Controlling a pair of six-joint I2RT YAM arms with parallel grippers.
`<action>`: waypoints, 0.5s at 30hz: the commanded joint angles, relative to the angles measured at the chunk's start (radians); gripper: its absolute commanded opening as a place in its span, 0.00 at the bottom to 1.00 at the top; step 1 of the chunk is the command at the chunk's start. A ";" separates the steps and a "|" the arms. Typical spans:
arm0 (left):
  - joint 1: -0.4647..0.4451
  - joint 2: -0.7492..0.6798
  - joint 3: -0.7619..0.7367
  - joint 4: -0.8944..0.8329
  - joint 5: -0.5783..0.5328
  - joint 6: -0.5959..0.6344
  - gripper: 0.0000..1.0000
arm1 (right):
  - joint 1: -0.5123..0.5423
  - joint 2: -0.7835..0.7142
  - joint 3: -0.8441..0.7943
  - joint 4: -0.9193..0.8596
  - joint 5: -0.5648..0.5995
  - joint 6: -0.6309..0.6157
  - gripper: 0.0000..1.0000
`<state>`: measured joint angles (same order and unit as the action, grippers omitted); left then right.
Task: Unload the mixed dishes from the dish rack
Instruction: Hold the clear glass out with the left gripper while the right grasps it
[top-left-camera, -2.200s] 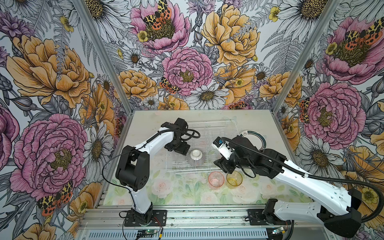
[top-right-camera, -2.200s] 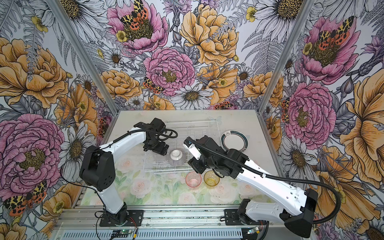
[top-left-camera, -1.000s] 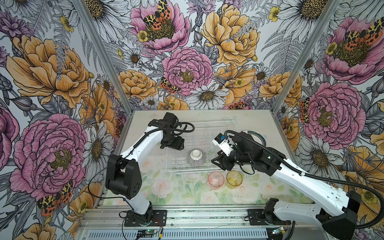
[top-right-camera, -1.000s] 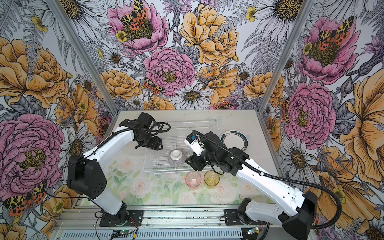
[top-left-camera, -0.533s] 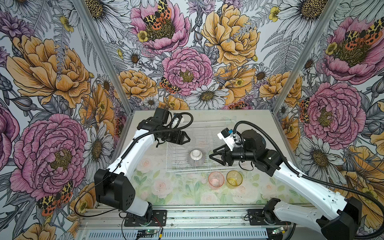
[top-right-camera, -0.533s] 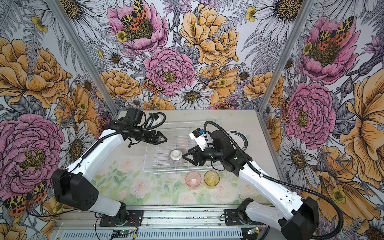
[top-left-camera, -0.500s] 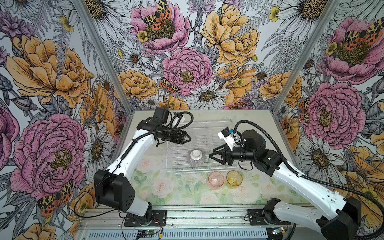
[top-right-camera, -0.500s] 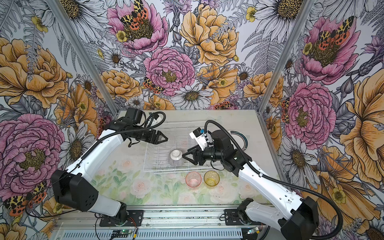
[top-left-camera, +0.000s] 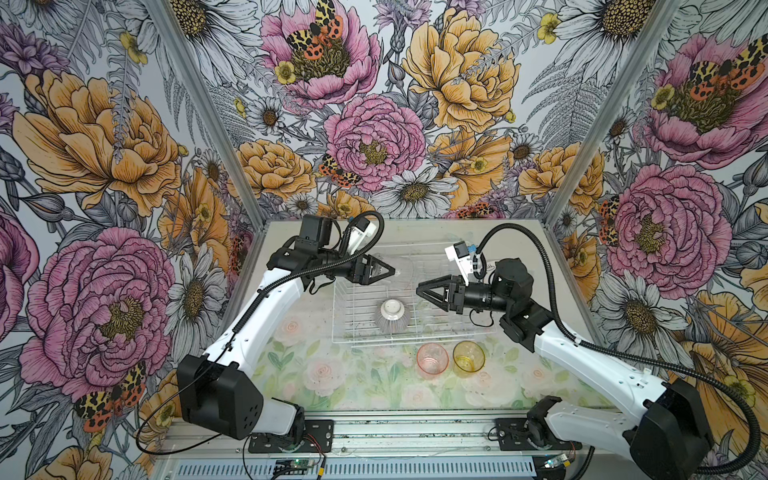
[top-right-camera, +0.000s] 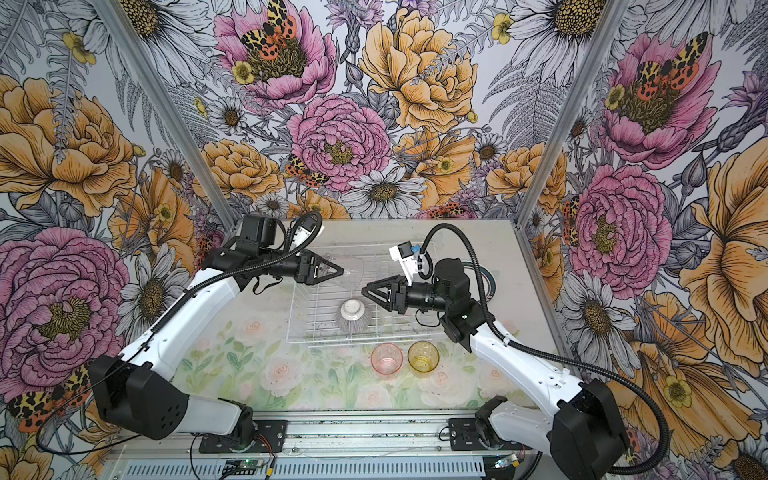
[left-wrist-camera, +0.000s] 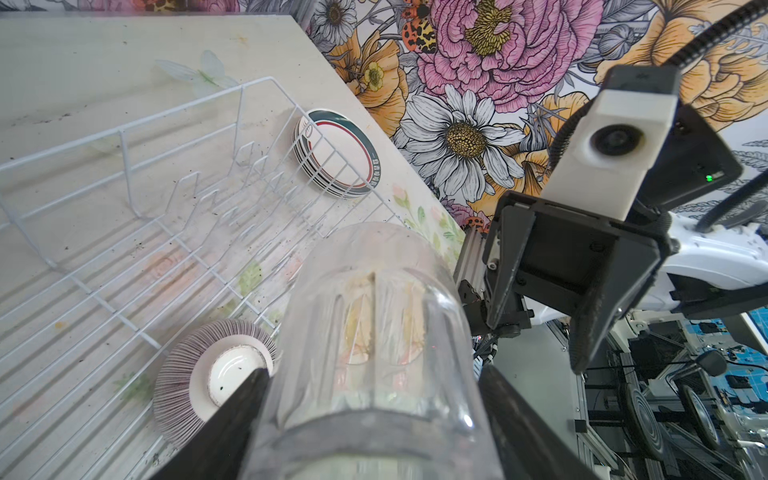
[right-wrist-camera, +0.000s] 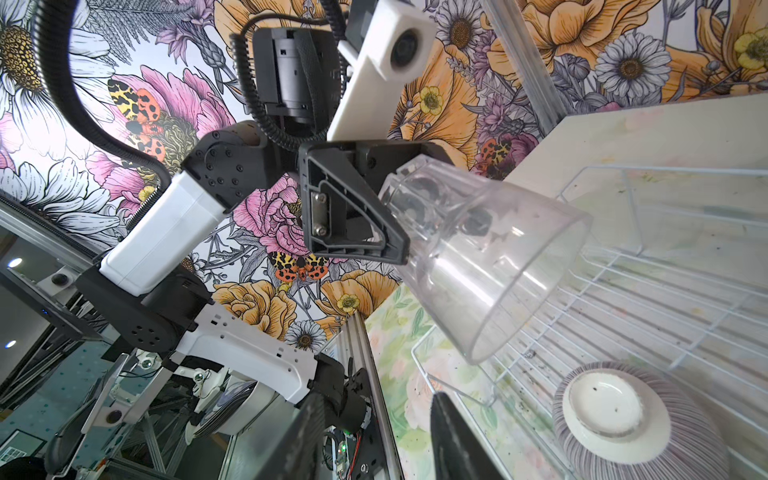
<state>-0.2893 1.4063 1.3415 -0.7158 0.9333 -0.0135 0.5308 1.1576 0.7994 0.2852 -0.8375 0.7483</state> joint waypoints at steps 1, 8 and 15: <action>0.008 -0.026 -0.019 0.117 0.109 -0.040 0.62 | -0.009 0.020 -0.011 0.084 -0.015 0.029 0.45; -0.013 -0.011 -0.032 0.165 0.147 -0.069 0.61 | -0.014 0.063 0.002 0.131 -0.027 0.040 0.45; -0.041 0.020 -0.030 0.208 0.166 -0.095 0.61 | -0.016 0.091 0.023 0.173 -0.044 0.046 0.46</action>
<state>-0.3164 1.4136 1.3144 -0.5713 1.0458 -0.0883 0.5220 1.2388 0.7994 0.4019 -0.8627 0.7929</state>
